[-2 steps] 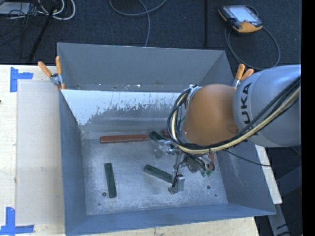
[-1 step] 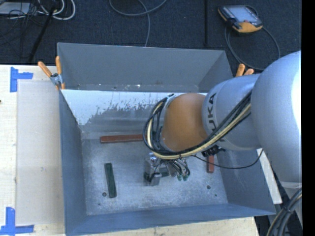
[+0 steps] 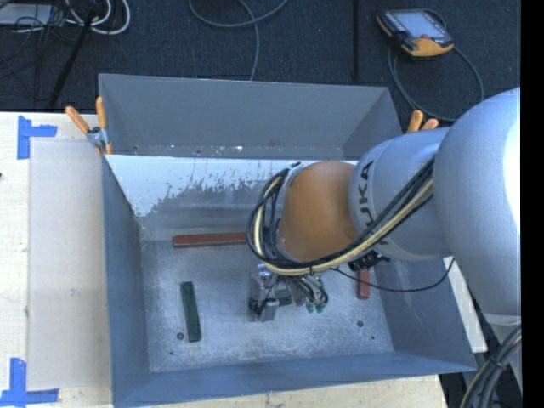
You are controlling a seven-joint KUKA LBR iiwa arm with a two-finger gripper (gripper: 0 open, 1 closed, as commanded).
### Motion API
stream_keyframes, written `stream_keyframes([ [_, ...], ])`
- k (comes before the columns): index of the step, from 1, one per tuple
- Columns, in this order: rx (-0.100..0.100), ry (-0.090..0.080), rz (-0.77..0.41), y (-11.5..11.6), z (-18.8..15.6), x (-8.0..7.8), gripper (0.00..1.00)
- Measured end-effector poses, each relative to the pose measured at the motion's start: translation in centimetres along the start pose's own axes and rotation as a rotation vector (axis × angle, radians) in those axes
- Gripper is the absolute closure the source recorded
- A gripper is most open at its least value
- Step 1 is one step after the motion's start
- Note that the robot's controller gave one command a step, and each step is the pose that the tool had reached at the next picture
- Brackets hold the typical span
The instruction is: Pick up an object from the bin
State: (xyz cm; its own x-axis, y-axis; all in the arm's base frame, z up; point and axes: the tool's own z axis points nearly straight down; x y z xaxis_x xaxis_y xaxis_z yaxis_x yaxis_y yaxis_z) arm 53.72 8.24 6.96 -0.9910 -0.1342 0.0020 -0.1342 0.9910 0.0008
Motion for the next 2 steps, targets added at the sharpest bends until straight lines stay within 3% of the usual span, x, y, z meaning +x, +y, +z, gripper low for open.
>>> stream_keyframes([
  [1, 0.0, -0.002, 0.038, -1.79, -12.21, 1.87, 1.0],
  [2, 0.0, -0.002, 0.038, -1.79, -12.2, 1.87, 1.0],
])
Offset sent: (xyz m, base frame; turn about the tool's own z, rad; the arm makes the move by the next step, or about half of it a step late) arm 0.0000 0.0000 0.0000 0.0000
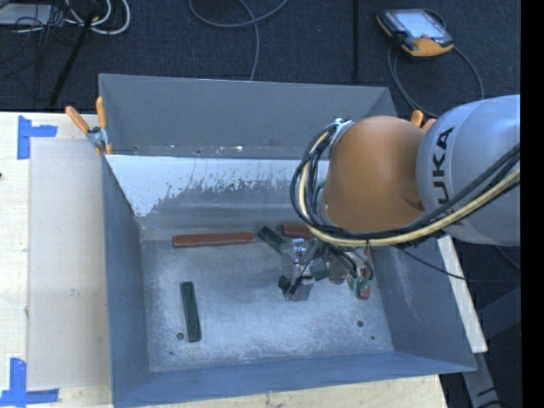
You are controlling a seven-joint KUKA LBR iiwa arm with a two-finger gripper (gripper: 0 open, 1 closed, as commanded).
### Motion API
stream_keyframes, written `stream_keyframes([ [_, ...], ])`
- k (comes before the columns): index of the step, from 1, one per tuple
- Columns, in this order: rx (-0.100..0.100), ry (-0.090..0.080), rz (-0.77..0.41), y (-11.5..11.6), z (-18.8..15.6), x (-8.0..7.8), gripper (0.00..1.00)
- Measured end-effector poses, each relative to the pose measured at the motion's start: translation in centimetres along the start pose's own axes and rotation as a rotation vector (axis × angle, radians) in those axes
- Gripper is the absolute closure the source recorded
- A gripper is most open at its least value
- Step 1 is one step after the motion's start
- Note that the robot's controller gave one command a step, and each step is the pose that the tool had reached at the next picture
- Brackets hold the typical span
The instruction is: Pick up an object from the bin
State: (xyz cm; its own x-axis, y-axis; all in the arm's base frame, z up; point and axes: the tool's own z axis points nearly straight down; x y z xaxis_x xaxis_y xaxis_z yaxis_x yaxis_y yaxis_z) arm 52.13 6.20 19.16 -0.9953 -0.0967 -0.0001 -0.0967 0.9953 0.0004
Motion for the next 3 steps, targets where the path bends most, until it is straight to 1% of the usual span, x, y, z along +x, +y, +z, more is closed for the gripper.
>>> stream_keyframes([
  [1, 0.0, 0.001, 0.0, 0.0, 0.0, 0.0, 1.0],
  [2, 0.001, 0.001, -0.125, 3.3, 0.7, 1.0, 1.0],
  [3, 0.001, -0.008, 0.055, -0.9, -17.1, -1.7, 1.0],
])
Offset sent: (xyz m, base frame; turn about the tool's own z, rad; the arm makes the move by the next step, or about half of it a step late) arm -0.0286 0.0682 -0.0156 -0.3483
